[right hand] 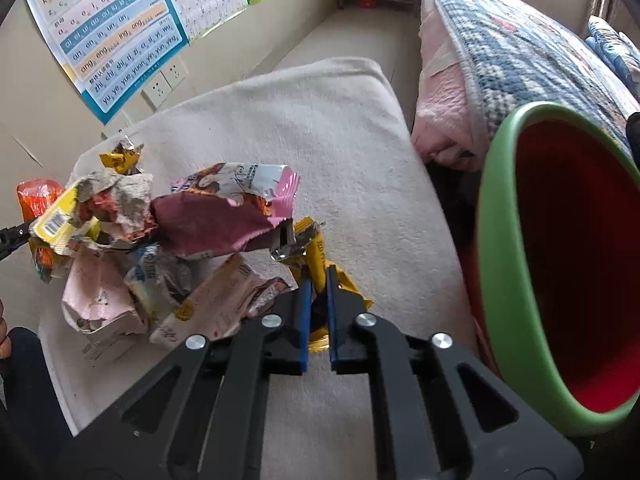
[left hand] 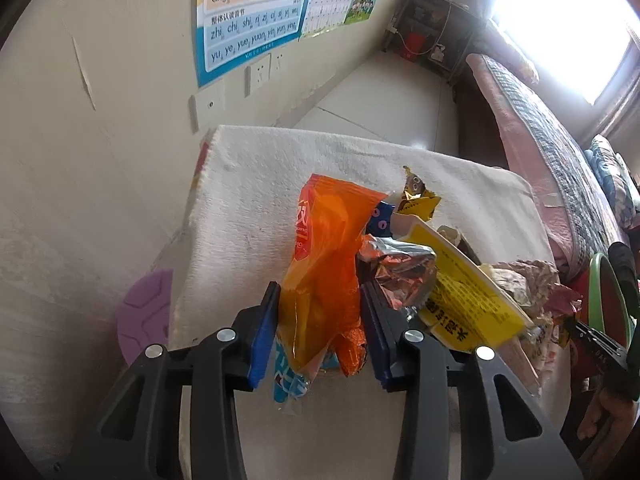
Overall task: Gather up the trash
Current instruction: 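Grasp the orange snack bag with the left gripper while the right grasps the gold wrapper, then carry both wrappers over the red bucket and open both grippers to drop them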
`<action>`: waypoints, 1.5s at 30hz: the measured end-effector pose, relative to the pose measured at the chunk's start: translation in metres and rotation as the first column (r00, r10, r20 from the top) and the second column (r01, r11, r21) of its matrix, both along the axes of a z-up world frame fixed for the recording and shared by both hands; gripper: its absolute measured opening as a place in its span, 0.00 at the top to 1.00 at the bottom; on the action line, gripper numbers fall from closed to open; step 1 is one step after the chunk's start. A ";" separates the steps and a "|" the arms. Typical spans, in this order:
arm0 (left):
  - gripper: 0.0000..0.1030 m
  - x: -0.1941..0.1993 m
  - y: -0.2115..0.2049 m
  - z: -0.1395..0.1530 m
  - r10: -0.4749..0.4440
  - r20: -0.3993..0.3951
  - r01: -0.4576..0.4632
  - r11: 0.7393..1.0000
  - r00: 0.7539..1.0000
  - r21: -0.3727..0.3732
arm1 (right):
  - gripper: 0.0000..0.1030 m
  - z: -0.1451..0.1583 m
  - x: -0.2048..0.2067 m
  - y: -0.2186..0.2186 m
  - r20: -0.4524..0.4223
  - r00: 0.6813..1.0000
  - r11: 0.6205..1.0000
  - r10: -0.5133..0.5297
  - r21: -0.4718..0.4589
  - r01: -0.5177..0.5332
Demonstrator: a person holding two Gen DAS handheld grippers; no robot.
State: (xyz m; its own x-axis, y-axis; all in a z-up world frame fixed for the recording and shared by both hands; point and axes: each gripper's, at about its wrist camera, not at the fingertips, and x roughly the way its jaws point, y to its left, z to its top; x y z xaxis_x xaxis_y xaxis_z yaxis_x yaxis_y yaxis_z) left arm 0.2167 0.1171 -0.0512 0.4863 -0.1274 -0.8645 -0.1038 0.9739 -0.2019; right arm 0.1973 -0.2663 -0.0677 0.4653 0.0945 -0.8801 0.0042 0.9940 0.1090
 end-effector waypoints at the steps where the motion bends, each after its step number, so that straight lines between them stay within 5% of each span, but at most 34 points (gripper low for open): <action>1: 0.63 -0.004 0.000 0.005 0.001 0.008 -0.001 1.000 1.000 0.000 | 0.93 0.004 -0.003 -0.001 0.006 1.000 1.000 -0.001 0.003 0.001; 15: 0.64 -0.047 -0.012 0.066 -0.022 0.105 0.022 1.000 0.994 -0.001 | 0.93 0.062 -0.045 -0.015 0.137 0.990 0.999 -0.019 0.041 0.014; 28: 0.63 -0.072 -0.082 0.098 -0.155 0.146 0.161 0.986 0.977 -0.034 | 0.93 0.094 -0.078 -0.040 0.208 0.977 0.997 -0.054 0.071 0.040; 45: 0.63 -0.058 -0.223 0.126 -0.385 0.183 0.403 0.912 0.905 -0.073 | 0.93 0.127 -0.097 -0.126 0.285 0.941 0.983 -0.184 0.077 0.169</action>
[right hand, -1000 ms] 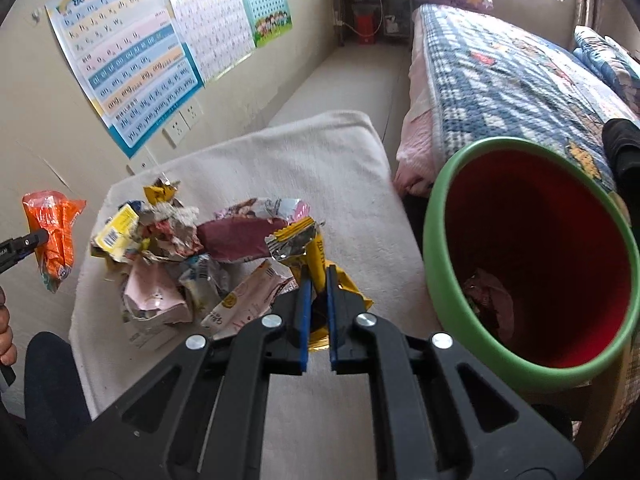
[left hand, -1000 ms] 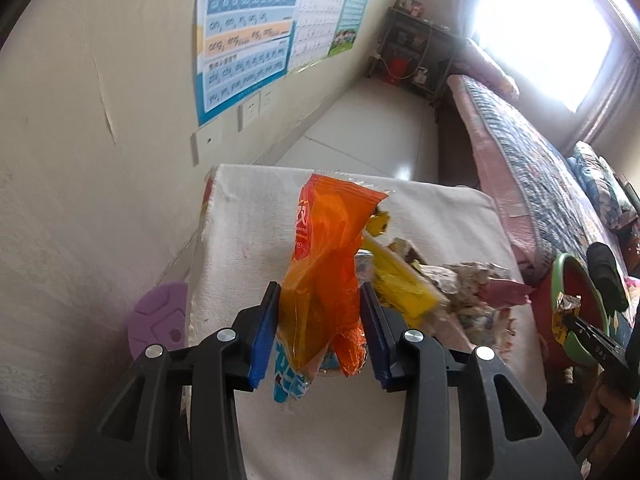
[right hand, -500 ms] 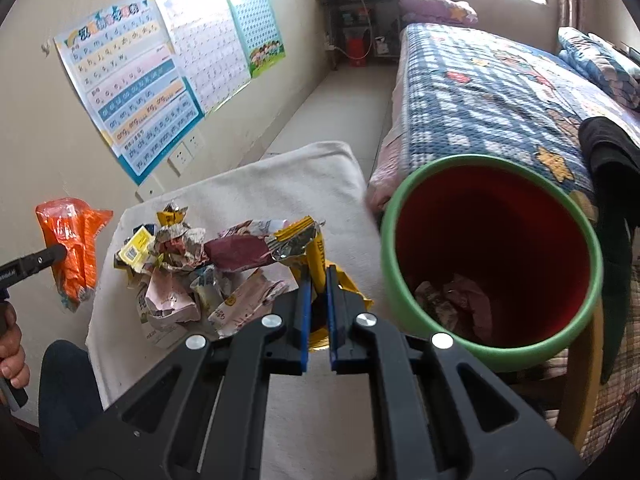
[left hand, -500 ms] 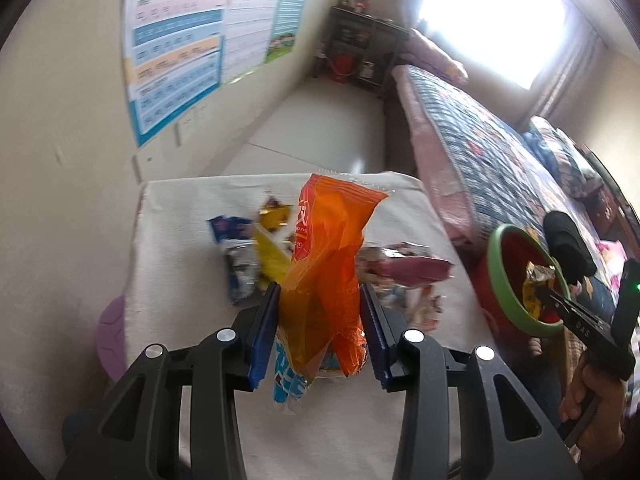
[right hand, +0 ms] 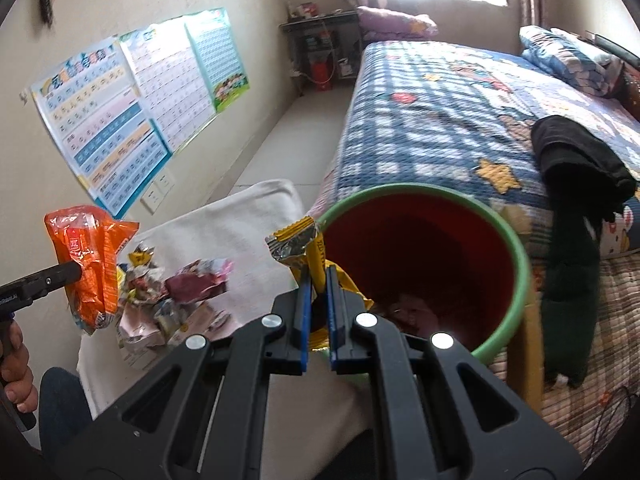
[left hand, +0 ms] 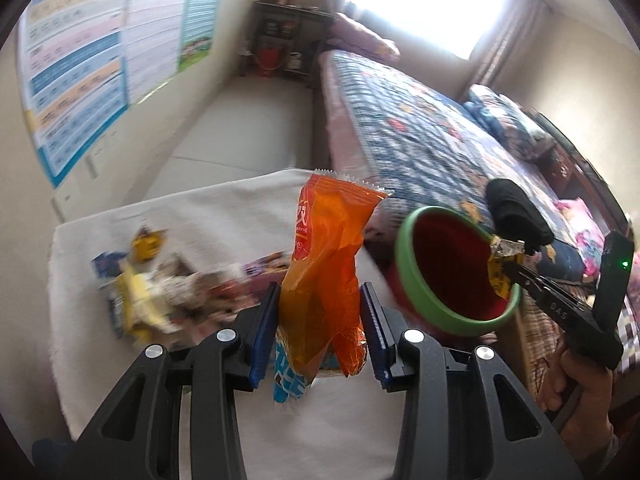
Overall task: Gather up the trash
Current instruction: 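Carry both wrappers over the red bucket and open both grippers to drop them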
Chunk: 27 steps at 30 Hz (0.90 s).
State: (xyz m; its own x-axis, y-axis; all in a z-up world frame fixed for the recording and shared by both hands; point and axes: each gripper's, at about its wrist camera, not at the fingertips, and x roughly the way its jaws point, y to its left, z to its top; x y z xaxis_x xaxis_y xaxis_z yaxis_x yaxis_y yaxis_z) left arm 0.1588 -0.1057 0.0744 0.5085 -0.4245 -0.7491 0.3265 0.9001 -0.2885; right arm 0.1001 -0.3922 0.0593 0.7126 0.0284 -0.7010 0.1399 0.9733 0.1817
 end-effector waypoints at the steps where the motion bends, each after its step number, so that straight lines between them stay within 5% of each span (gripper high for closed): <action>1: 0.63 0.002 -0.011 0.002 -0.018 0.002 0.018 1.000 1.000 -0.005 | 0.93 0.002 0.000 -0.007 0.003 1.000 1.000 -0.011 -0.003 0.011; 17: 0.63 0.018 -0.166 0.005 -0.253 -0.015 0.251 0.965 0.967 -0.070 | 0.93 0.000 -0.005 -0.080 0.016 0.995 0.995 -0.103 0.007 0.103; 27: 0.63 0.033 -0.214 -0.005 -0.298 -0.045 0.295 0.953 0.953 -0.064 | 0.93 -0.011 0.006 -0.112 0.004 0.993 0.993 -0.119 0.024 0.118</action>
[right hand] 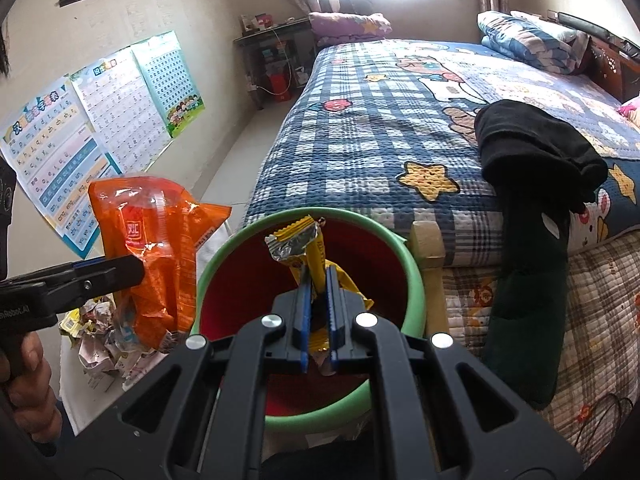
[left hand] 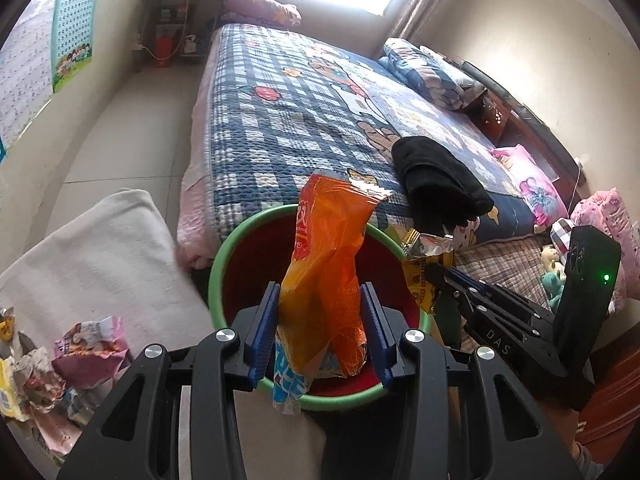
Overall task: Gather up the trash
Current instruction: 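Carry both wrappers over the red bucket and open both grippers to drop them, then move both grippers back to the trash pile on the table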
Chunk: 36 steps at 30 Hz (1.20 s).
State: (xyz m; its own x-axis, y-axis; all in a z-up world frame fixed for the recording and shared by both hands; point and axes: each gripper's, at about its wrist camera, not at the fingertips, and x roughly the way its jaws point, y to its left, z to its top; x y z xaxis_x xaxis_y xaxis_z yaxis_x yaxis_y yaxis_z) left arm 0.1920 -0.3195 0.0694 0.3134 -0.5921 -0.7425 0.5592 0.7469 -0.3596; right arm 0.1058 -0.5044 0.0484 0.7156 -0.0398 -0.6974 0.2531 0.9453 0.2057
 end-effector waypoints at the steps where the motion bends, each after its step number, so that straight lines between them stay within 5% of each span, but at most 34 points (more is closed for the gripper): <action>1: 0.63 0.002 -0.003 -0.001 0.000 -0.002 0.001 1.000 1.000 0.002 | 0.93 -0.001 0.001 -0.001 -0.001 1.000 1.000 0.000 0.002 0.000; 6: 0.56 0.008 -0.012 -0.005 0.005 -0.009 -0.005 1.000 1.000 0.007 | 0.90 -0.003 0.006 -0.007 -0.001 1.000 1.000 -0.002 0.011 0.002; 10: 0.27 0.009 -0.011 -0.005 0.029 0.001 -0.029 1.000 1.000 0.001 | 0.52 -0.003 0.005 -0.008 0.014 1.000 1.000 -0.017 -0.002 0.017; 14: 0.21 0.012 -0.003 -0.007 0.056 -0.006 -0.056 0.998 0.998 0.002 | 0.46 -0.005 0.006 -0.008 0.009 1.000 1.000 -0.017 0.001 0.017; 21: 0.08 0.007 0.023 -0.002 0.130 0.026 -0.130 0.991 0.991 0.020 | 0.05 0.000 0.001 0.005 0.005 0.999 0.998 -0.041 -0.054 0.041; 36: 0.08 -0.024 0.137 0.001 0.273 0.047 -0.275 0.961 0.961 0.040 | 0.05 0.015 -0.010 0.081 0.021 0.999 0.996 0.043 -0.083 -0.041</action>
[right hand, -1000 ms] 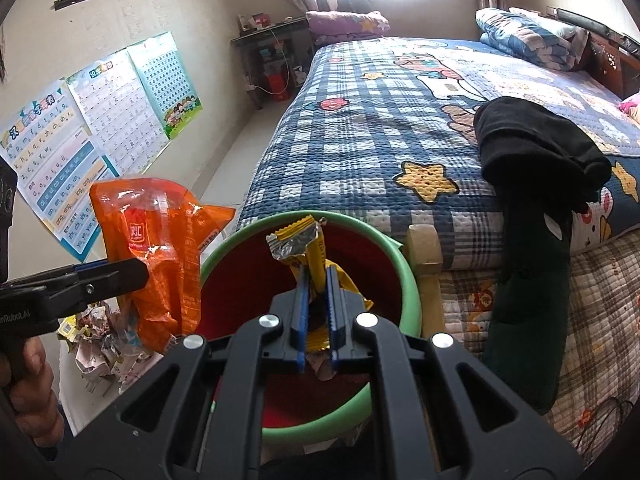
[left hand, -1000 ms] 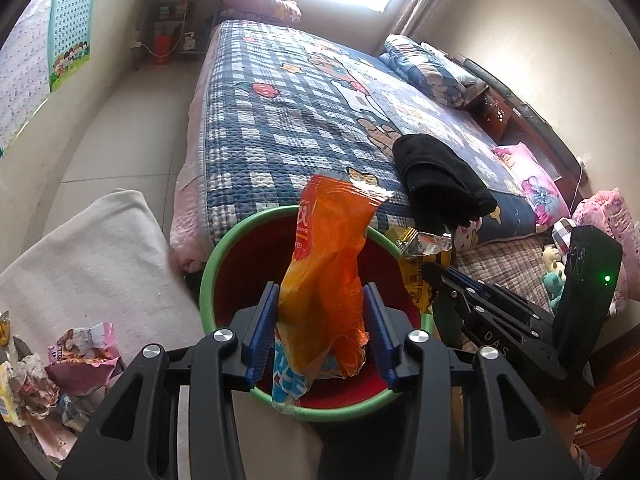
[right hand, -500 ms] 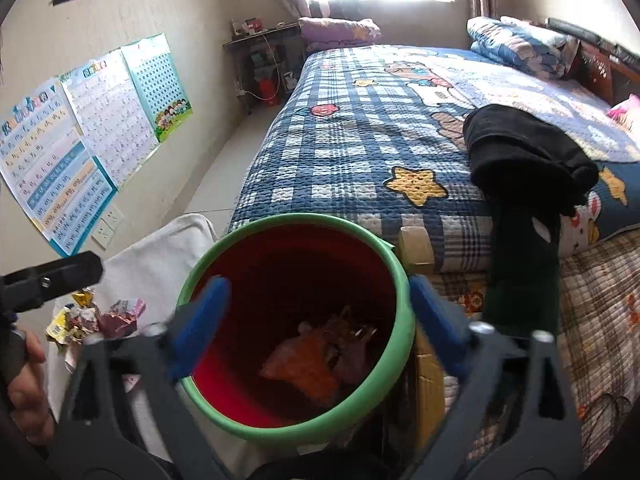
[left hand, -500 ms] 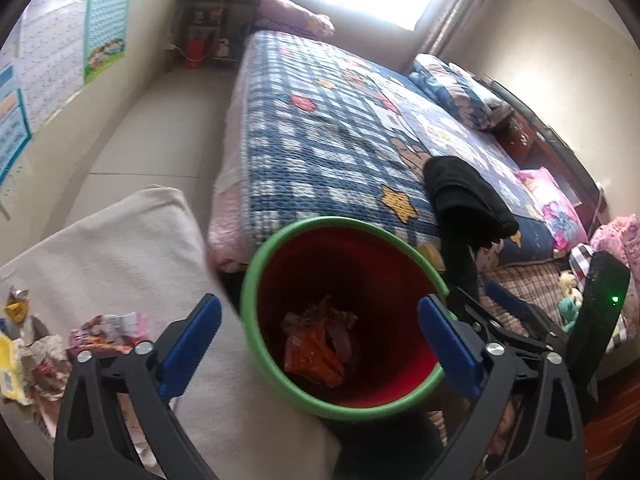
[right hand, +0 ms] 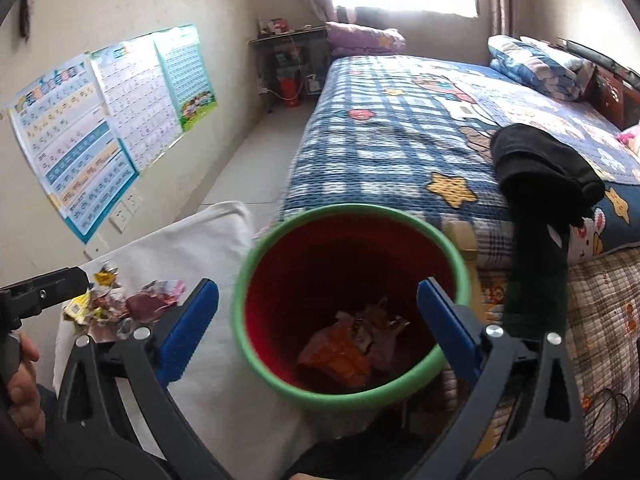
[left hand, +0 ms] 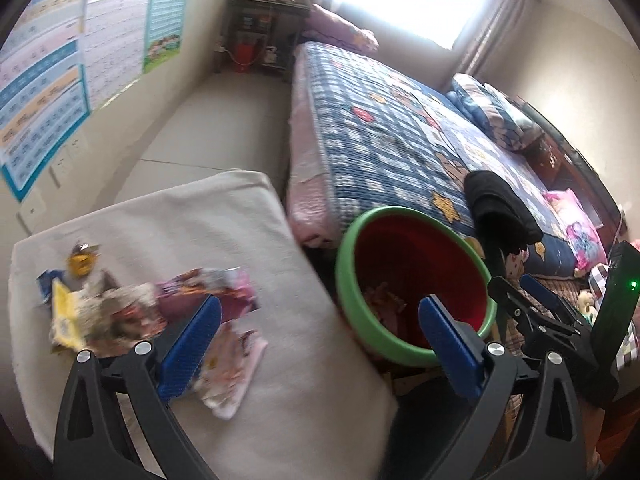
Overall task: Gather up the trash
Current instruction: 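Move both grippers back to the trash pile on the table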
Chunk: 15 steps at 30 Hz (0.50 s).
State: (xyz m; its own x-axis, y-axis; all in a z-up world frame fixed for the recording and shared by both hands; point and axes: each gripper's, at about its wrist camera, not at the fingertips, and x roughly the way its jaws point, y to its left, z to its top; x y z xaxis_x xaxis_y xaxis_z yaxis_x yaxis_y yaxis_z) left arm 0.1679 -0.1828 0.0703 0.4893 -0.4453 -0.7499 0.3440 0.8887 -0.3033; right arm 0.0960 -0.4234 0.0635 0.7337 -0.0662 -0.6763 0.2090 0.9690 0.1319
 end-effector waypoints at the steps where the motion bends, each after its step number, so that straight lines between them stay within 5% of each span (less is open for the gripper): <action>1: 0.08 -0.003 0.010 0.000 0.014 0.000 -0.014 1.000 1.000 -0.005 | 0.05 0.000 0.001 0.007 -0.001 1.000 1.000 0.011 0.000 -0.011; 15: 0.08 -0.034 0.143 -0.012 0.195 -0.006 -0.194 0.981 0.981 0.004 | 0.05 -0.001 0.009 0.119 -0.008 0.985 0.985 0.170 -0.019 -0.170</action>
State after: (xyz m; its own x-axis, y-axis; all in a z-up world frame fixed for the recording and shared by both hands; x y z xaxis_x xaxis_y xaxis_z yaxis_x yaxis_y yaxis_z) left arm 0.1343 -0.0395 0.0582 0.5614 -0.3393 -0.7548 0.1625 0.9395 -0.3015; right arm 0.1049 -0.3049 0.0625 0.7314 0.0457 -0.6804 0.0416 0.9929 0.1115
